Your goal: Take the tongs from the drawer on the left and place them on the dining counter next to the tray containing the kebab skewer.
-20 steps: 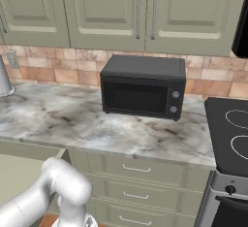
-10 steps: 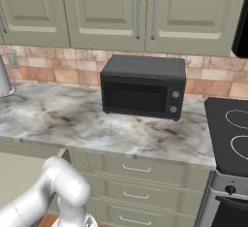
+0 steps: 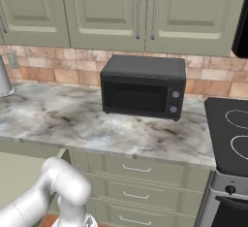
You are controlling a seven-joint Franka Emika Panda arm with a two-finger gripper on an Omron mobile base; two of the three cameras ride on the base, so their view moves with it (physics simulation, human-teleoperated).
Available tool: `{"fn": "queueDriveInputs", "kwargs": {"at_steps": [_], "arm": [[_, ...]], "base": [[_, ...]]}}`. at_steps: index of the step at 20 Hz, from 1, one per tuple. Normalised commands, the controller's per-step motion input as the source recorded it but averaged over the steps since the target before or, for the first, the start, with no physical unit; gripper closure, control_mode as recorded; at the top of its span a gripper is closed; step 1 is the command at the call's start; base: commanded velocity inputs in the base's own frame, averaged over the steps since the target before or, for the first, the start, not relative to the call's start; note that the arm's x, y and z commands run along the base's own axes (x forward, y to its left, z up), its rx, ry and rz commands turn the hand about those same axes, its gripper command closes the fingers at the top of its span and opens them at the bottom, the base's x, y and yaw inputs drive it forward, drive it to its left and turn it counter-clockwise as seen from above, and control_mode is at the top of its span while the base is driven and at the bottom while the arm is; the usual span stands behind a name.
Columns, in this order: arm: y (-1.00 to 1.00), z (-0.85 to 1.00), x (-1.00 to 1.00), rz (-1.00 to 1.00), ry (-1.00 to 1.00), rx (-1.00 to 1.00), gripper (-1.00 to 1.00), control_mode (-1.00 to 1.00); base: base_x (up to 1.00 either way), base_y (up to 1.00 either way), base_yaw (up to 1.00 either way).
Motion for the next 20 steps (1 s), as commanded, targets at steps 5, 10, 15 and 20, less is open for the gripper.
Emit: {"fn": "queueDriveInputs", "kwargs": {"at_steps": [5, 10, 15, 20], "arm": [[-0.42, 1.0, -0.21, -0.02, 0.0, 0.07, 1.0, -1.0], [-0.95, 1.0, -0.11, 0.09, -0.07, 0.04, 1.0, -1.0], [-1.0, 1.0, -0.21, 0.15, -0.15, 0.0, 1.0, -1.0], [-0.95, 1.0, 0.0, 0.11, -0.13, 0.0, 1.0, -1.0]], "base": [[0.0, 0.0, 0.0], [0.0, 0.0, 0.0], [0.0, 0.0, 0.0], [0.0, 0.0, 0.0]]}}
